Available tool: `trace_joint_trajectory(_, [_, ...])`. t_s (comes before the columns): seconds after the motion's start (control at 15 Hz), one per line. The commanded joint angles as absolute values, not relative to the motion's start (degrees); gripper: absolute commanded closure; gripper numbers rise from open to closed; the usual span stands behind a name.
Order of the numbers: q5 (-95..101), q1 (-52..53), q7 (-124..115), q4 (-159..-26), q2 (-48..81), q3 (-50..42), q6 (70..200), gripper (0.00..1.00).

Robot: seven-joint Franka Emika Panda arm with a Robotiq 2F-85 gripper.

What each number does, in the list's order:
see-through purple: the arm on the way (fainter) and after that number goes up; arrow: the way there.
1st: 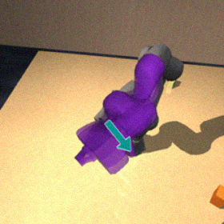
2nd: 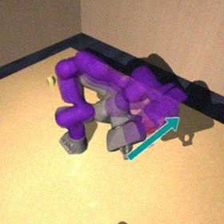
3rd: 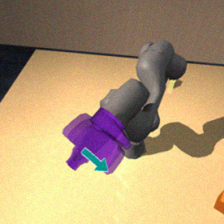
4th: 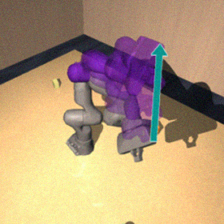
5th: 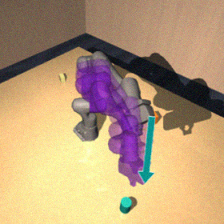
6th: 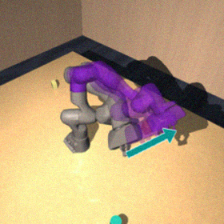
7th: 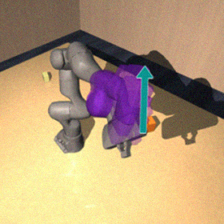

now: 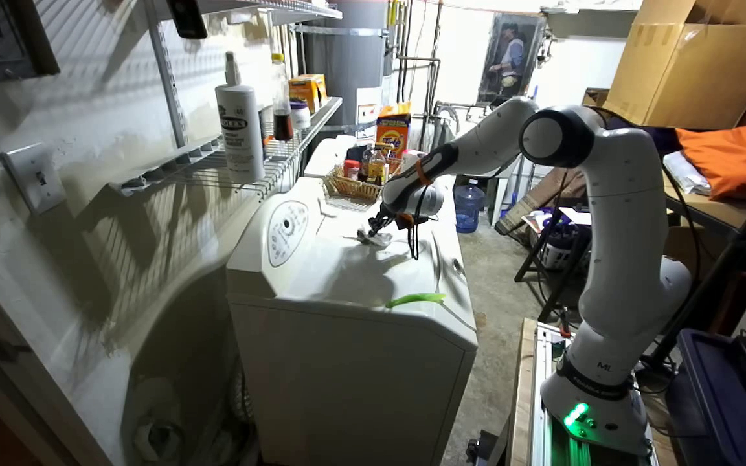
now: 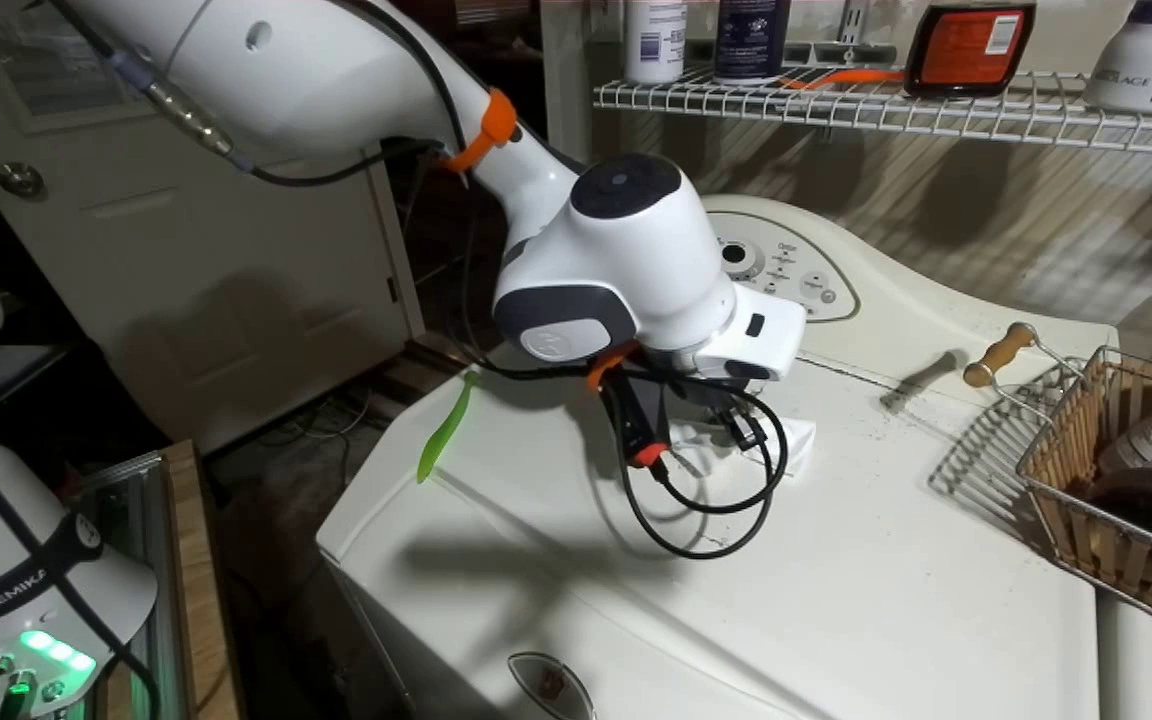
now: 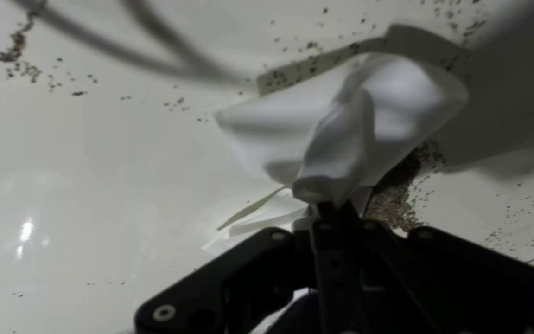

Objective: Use the paper towel to wipe the dirt on top of the washer

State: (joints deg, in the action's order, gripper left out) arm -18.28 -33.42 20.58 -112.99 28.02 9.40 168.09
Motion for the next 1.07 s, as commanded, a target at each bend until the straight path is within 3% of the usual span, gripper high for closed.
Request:
trace_joint_trajectory(0.0, [-18.91, -33.81, 19.24, -117.14, 23.93, 7.73, 170.30, 0.99])
trace_joint_trajectory(0.67, [0.07, -13.88, -3.78, -127.88, 16.79, -24.57, 167.64, 0.99])
trace_joint_trajectory(1.0, [1.59, -13.02, -6.03, -126.33, 17.99, -24.33, 161.51, 0.99])
